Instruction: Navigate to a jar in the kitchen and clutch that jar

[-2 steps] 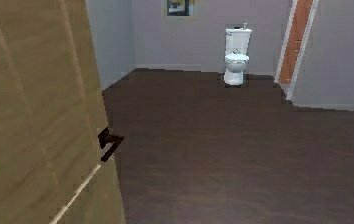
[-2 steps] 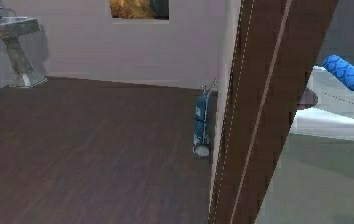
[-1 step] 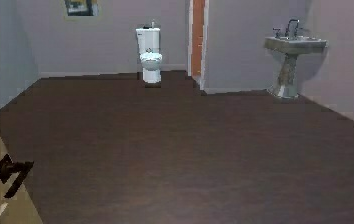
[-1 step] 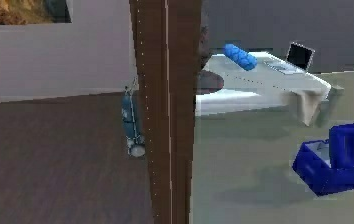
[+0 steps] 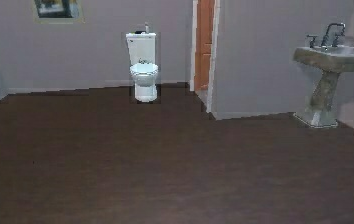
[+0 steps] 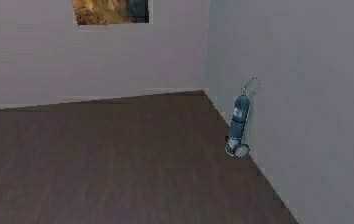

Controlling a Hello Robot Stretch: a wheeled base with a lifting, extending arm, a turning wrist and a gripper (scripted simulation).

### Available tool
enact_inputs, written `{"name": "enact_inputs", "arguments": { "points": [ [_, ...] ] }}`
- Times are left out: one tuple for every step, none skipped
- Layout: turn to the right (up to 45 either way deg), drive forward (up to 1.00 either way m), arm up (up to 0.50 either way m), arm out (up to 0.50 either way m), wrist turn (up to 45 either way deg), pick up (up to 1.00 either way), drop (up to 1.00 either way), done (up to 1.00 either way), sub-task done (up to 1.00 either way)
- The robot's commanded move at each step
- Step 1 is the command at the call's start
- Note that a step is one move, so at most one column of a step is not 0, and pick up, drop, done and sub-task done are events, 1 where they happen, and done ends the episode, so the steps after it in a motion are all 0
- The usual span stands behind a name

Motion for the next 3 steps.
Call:
{"name": "enact_inputs", "arguments": {
  "points": [
    [0.0,1.0,0.0,0.0,0.0,0.0,0.0,0.0,0.0],
    [0.0,1.0,0.0,0.0,0.0,0.0,0.0,0.0,0.0],
    [6.0,0.0,0.0,0.0,0.0,0.0,0.0,0.0,0.0]
  ]
}}
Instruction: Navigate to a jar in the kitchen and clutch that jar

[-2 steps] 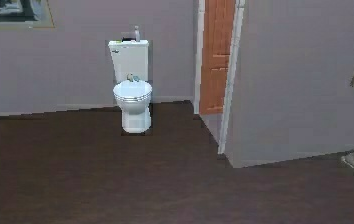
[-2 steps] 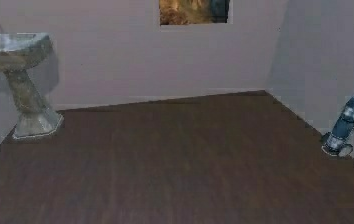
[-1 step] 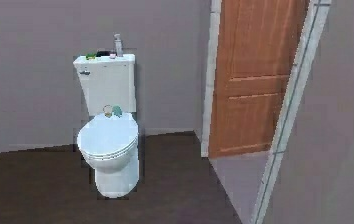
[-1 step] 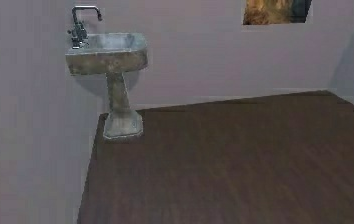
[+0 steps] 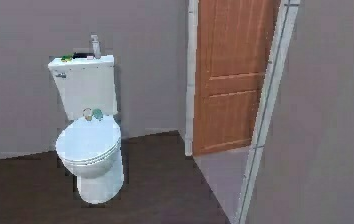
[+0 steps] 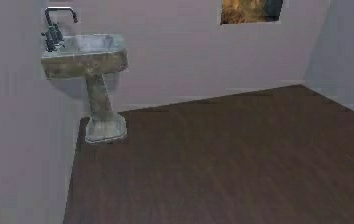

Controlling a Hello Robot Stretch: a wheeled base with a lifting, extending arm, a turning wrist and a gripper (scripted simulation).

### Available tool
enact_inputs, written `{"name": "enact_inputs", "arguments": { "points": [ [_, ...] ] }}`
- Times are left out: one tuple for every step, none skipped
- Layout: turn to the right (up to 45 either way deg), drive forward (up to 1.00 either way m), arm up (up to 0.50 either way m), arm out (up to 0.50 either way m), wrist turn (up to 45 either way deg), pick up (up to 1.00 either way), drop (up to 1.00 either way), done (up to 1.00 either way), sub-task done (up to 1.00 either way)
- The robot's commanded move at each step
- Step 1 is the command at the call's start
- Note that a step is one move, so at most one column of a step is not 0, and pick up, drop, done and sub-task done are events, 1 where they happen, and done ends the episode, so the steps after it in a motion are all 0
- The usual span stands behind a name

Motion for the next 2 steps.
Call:
{"name": "enact_inputs", "arguments": {
  "points": [
    [0.0,0.9,0.0,0.0,0.0,0.0,0.0,0.0,0.0],
    [30.0,0.0,0.0,0.0,0.0,0.0,0.0,0.0,0.0]
  ]
}}
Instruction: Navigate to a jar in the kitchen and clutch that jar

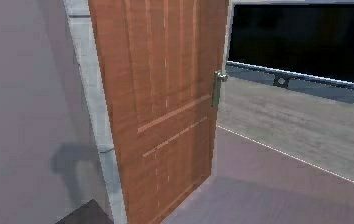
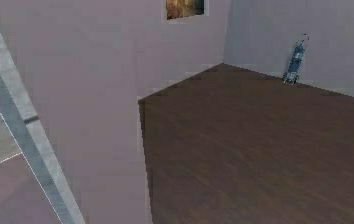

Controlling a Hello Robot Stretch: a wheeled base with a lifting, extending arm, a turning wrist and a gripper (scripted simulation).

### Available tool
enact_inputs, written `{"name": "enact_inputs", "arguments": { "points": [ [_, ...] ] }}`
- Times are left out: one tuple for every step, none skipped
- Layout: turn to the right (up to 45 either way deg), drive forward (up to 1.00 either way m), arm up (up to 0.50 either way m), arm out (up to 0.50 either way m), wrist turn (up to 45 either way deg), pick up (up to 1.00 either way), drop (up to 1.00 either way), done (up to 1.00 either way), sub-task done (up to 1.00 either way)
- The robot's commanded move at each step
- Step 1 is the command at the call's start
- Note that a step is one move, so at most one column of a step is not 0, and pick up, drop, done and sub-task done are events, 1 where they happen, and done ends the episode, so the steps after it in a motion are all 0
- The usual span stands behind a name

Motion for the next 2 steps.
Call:
{"name": "enact_inputs", "arguments": {
  "points": [
    [0.0,0.2,0.0,0.0,0.0,0.0,0.0,0.0,0.0],
    [27.0,0.0,0.0,0.0,0.0,0.0,0.0,0.0,0.0]
  ]
}}
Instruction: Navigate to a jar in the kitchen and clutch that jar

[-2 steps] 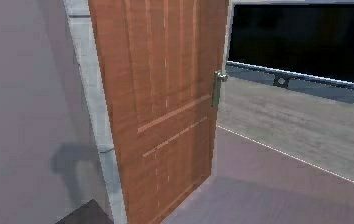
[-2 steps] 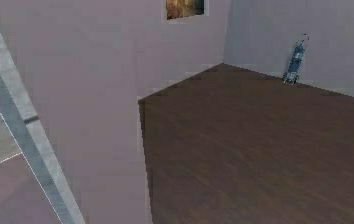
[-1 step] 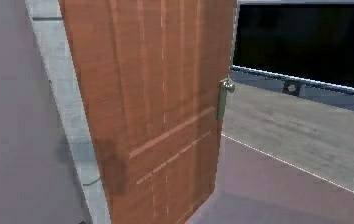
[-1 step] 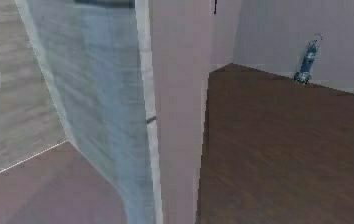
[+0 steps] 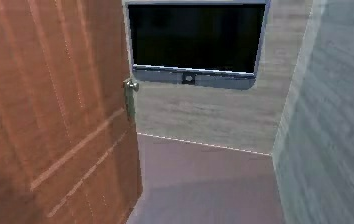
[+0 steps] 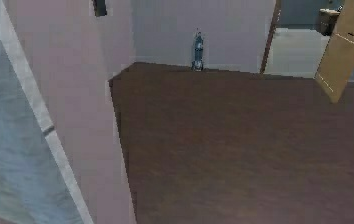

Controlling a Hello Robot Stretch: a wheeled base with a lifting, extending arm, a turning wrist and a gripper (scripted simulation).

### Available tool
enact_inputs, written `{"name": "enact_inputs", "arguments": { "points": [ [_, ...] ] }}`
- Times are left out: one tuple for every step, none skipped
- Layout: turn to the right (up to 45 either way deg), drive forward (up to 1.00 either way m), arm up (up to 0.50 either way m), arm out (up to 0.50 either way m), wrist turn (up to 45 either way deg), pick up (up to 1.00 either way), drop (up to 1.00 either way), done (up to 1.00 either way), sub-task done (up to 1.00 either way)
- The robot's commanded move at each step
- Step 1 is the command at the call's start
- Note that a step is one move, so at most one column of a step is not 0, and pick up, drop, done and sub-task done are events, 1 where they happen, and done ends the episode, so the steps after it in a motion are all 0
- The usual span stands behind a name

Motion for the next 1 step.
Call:
{"name": "enact_inputs", "arguments": {
  "points": [
    [0.0,1.0,0.0,0.0,0.0,0.0,0.0,0.0,0.0]
  ]
}}
